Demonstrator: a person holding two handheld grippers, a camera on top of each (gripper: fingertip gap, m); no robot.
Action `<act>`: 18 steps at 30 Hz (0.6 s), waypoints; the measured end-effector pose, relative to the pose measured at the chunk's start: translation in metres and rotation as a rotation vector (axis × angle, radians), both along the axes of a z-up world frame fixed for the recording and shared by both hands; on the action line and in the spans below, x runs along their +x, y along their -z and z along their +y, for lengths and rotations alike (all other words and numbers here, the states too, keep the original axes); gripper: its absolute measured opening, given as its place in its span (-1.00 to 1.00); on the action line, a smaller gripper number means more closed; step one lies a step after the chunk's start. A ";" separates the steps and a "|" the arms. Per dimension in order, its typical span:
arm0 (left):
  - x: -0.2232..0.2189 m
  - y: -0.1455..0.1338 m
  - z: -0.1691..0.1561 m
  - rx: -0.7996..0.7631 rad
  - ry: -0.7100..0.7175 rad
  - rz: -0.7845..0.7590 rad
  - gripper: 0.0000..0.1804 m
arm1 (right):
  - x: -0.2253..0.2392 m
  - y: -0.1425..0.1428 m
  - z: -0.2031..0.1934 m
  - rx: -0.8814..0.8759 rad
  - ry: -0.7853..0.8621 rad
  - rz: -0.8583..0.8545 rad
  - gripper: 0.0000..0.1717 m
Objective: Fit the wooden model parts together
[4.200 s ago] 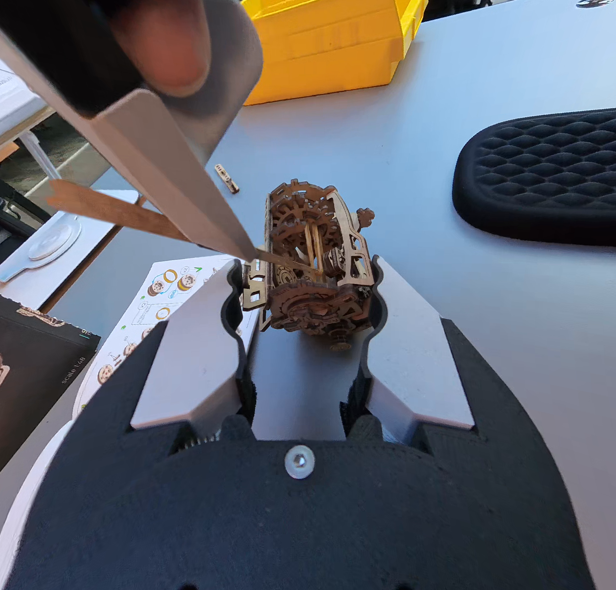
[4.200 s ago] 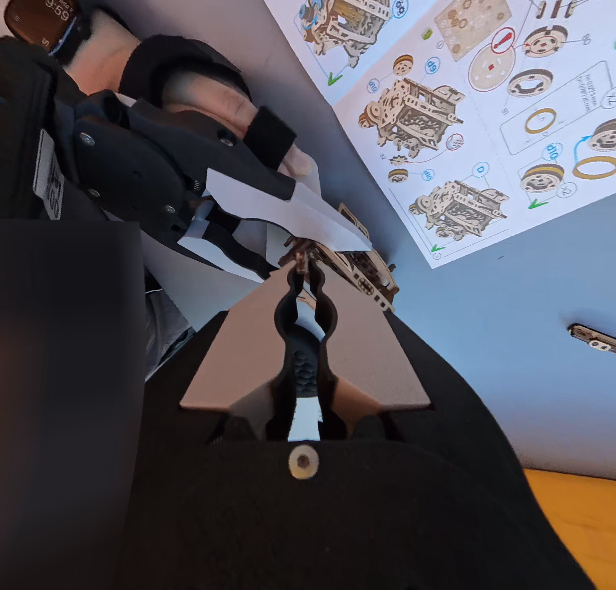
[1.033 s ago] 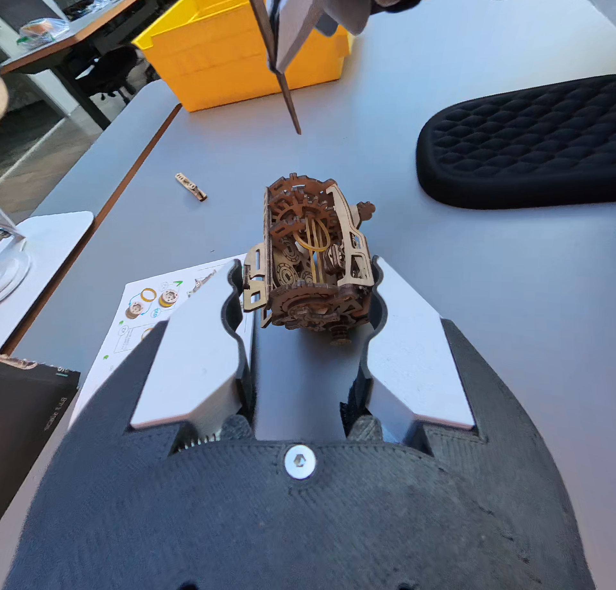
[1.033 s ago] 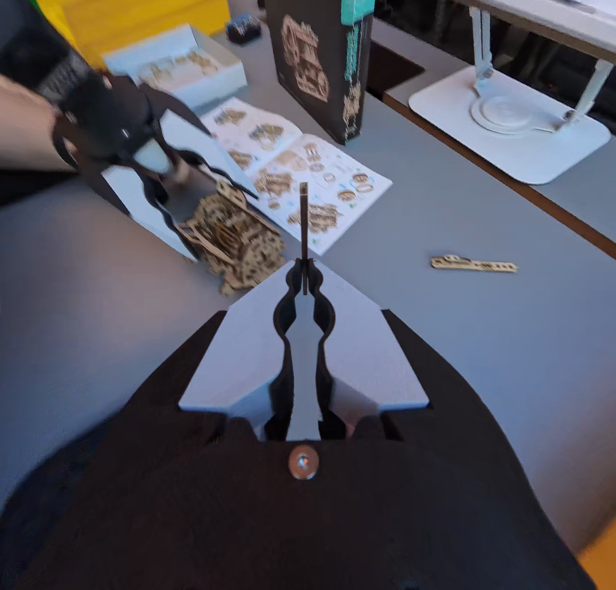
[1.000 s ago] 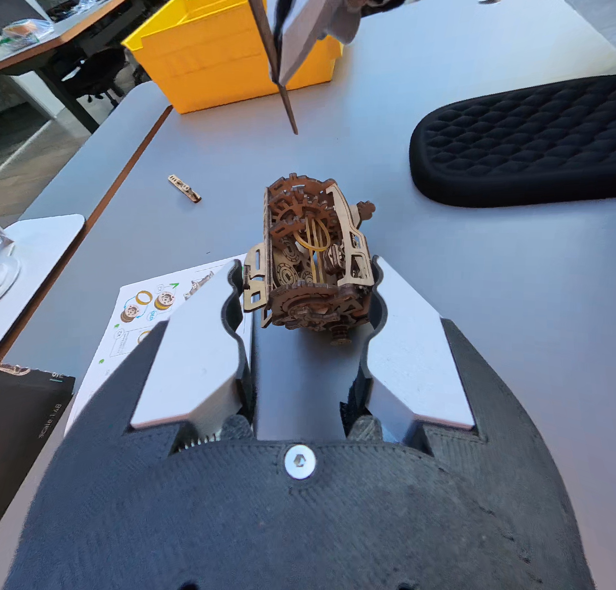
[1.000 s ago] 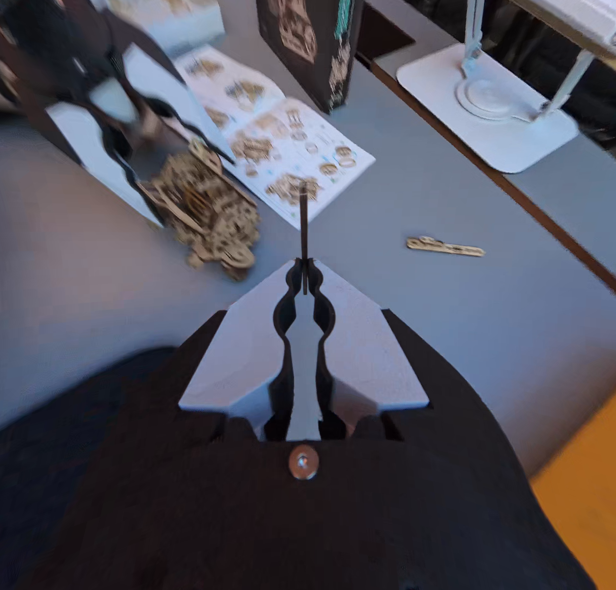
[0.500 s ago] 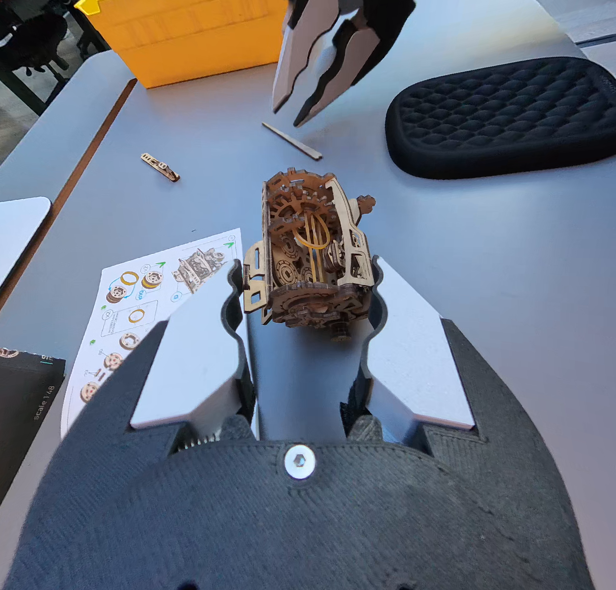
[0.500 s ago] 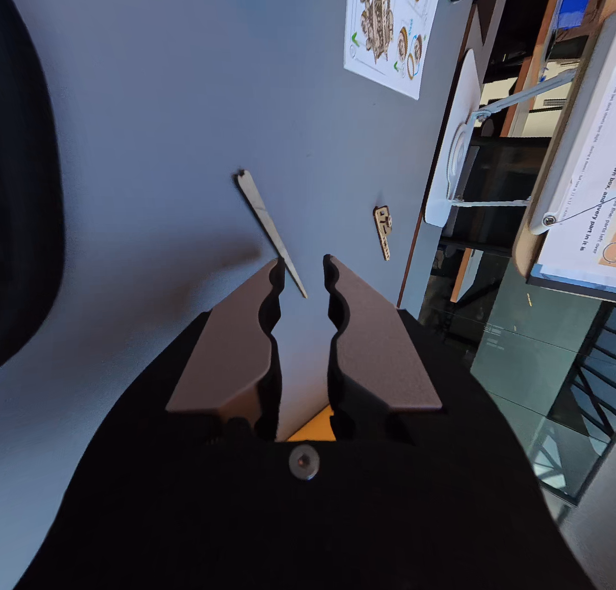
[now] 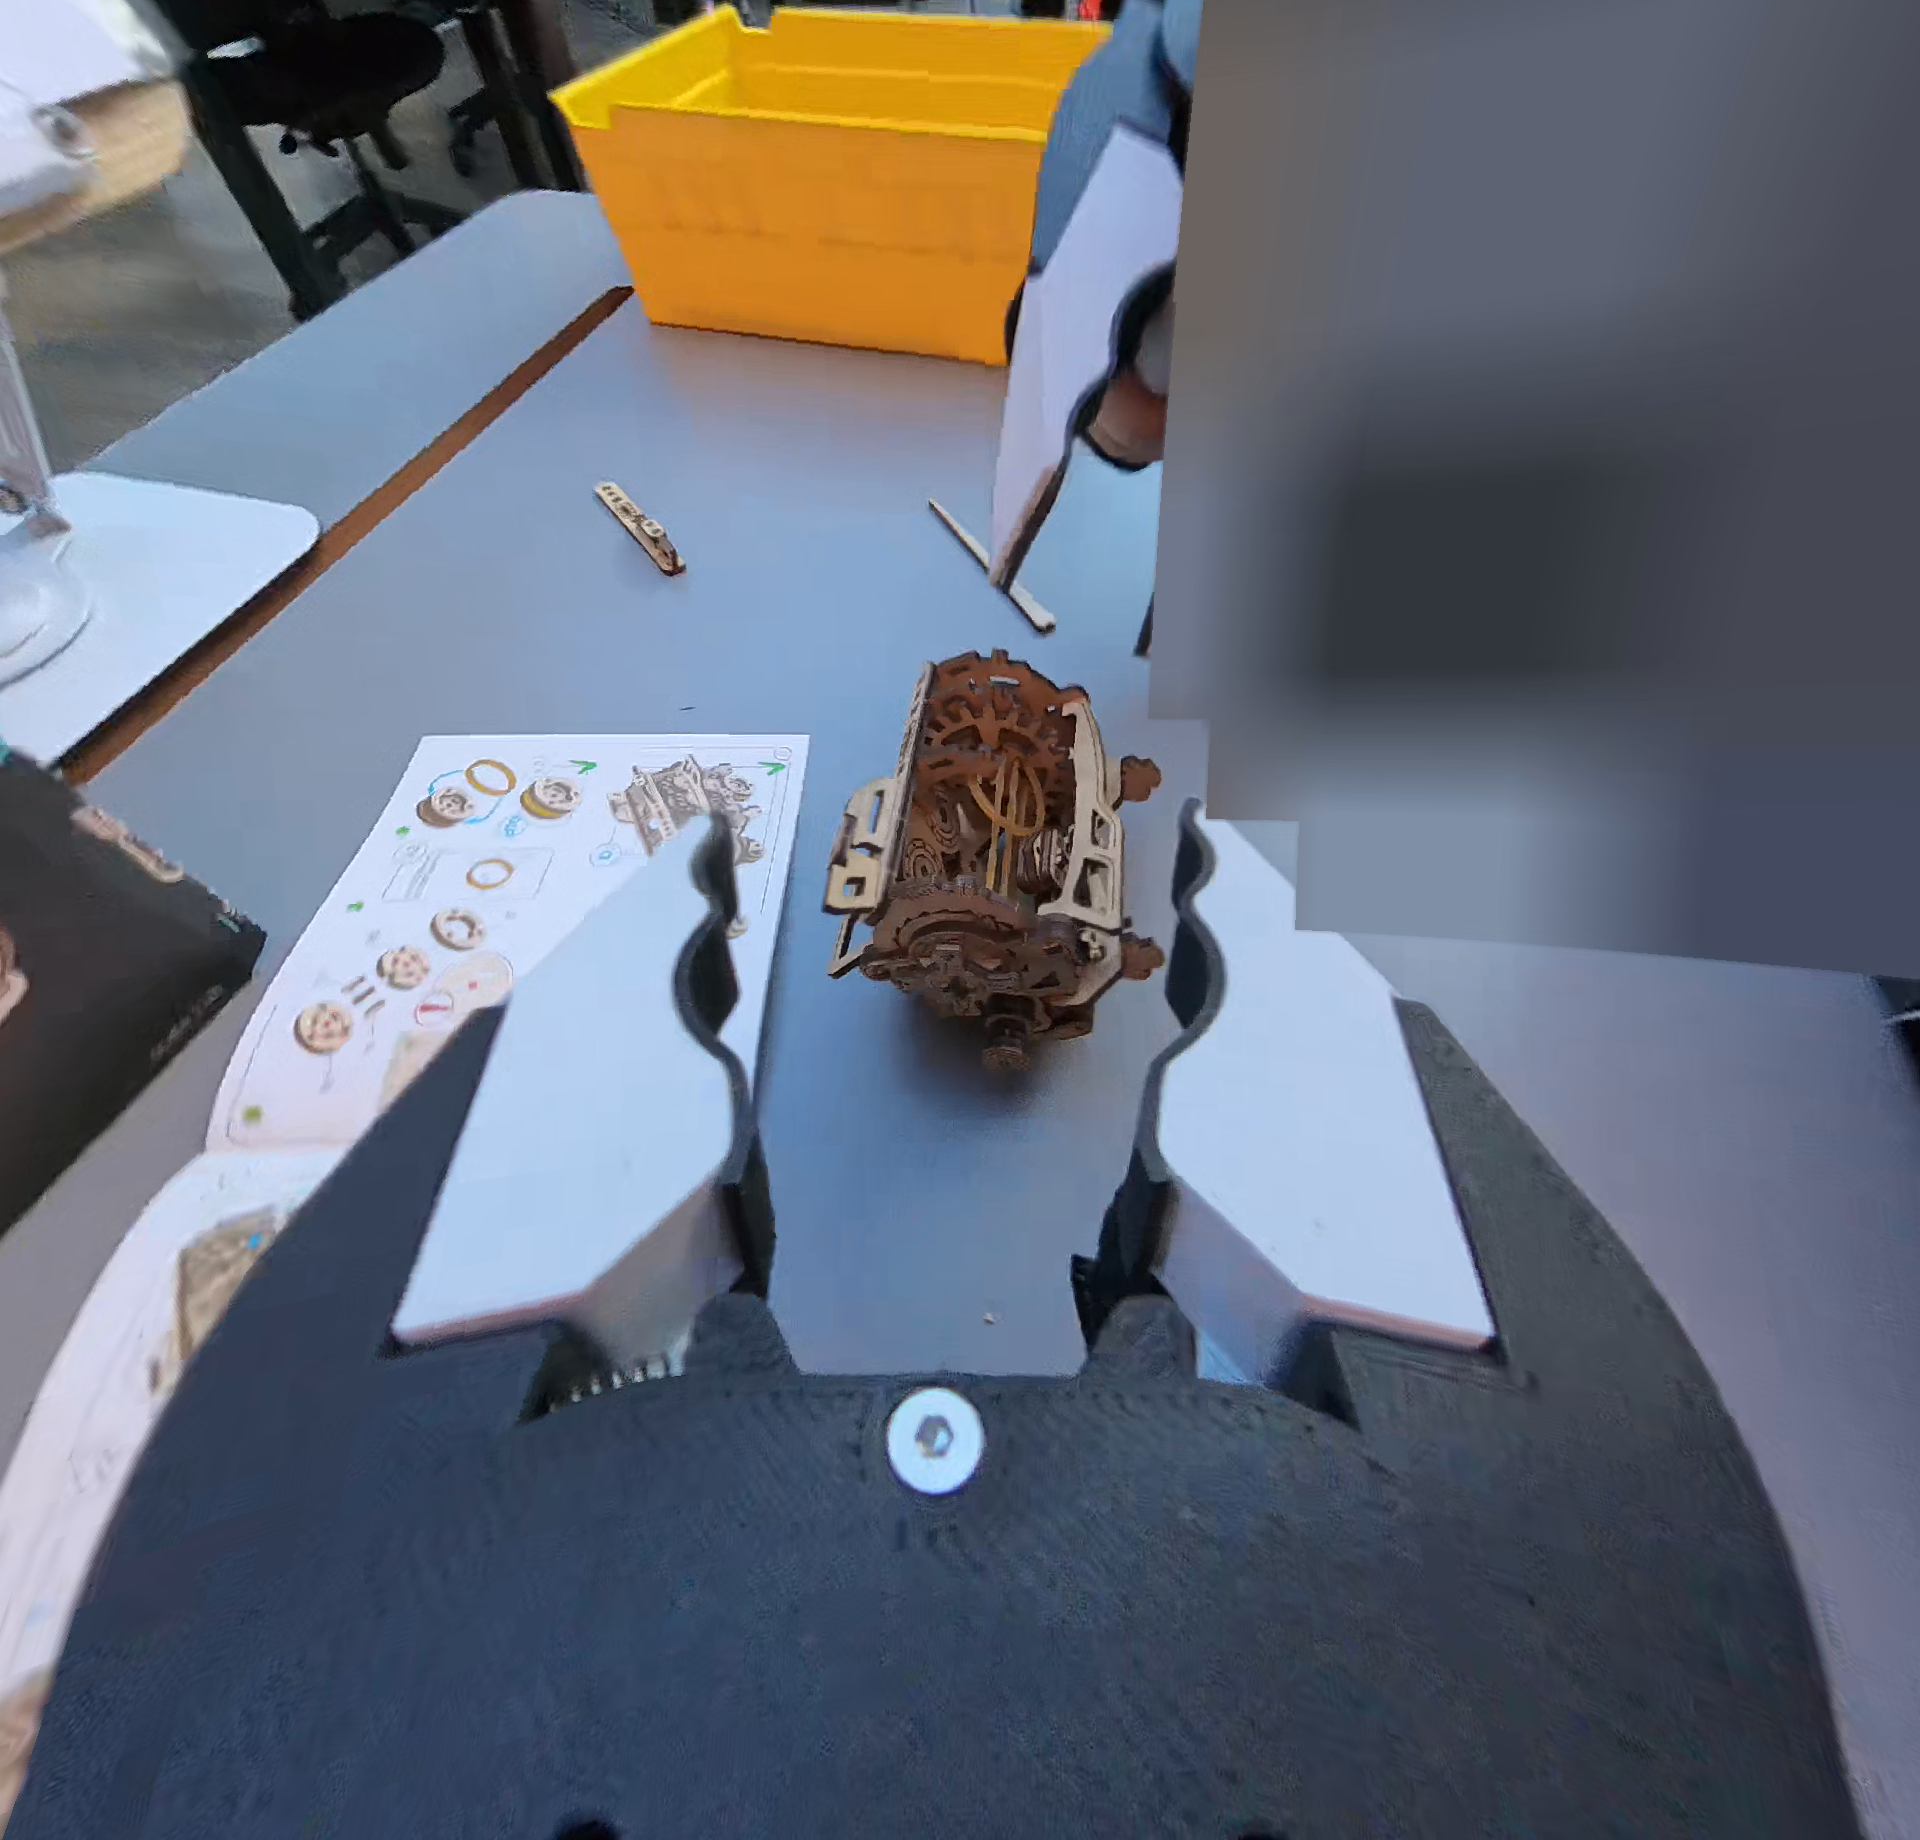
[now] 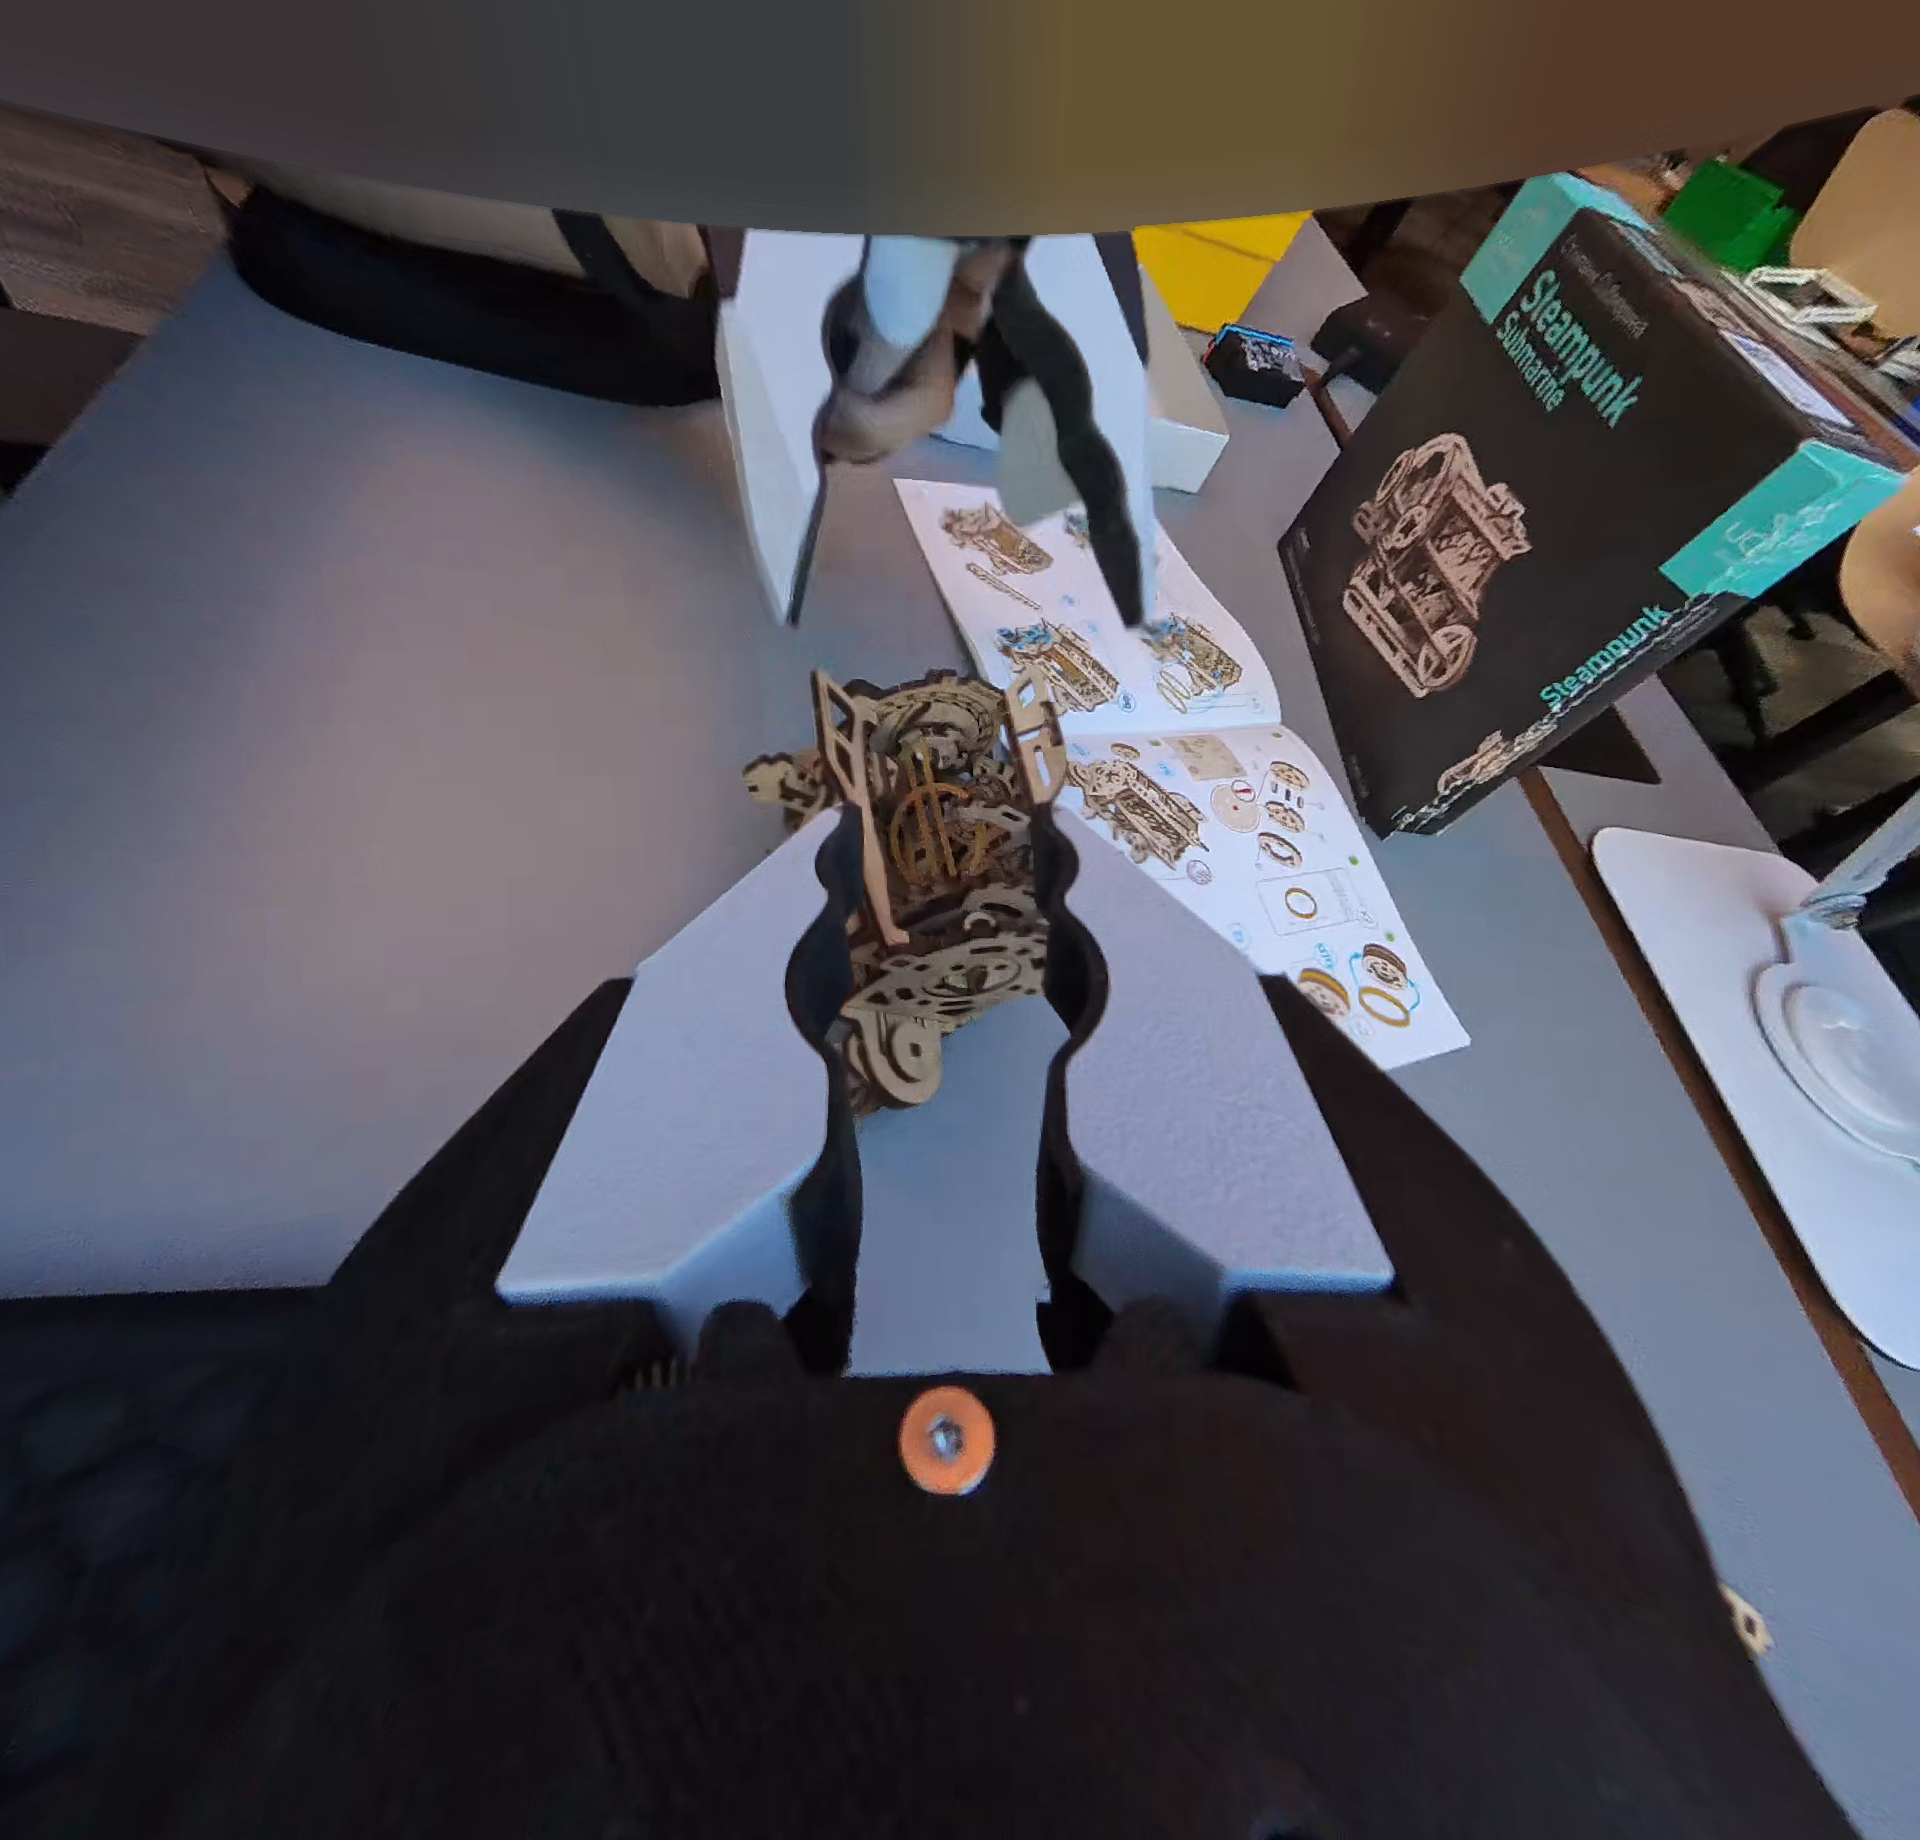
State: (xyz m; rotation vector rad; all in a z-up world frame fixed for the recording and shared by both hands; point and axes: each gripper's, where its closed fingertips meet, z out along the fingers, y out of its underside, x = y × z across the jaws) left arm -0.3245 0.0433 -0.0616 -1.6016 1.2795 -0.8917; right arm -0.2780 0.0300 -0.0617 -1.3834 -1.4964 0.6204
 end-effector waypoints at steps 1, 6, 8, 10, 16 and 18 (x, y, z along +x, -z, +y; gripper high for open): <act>-0.006 -0.009 -0.001 -0.052 -0.037 -0.030 -0.26 | 0.001 0.001 0.004 0.017 -0.001 -0.008 -0.66; -0.004 -0.021 -0.010 -0.251 -0.089 0.027 -0.71 | -0.002 0.006 0.012 0.060 -0.130 -0.107 -0.68; 0.003 -0.011 -0.008 -0.281 -0.092 0.156 -0.67 | -0.006 0.007 0.018 0.069 -0.144 -0.114 -0.68; 0.006 0.002 -0.005 -0.296 -0.088 0.306 -0.73 | -0.010 0.008 0.007 0.041 -0.199 -0.097 -0.67; 0.014 0.021 -0.002 -0.460 -0.065 0.606 -0.72 | -0.007 0.016 0.004 0.144 -0.176 -0.127 -0.66; 0.016 0.021 0.003 -0.504 -0.078 0.632 -0.70 | -0.007 0.020 0.006 0.140 -0.177 -0.136 -0.66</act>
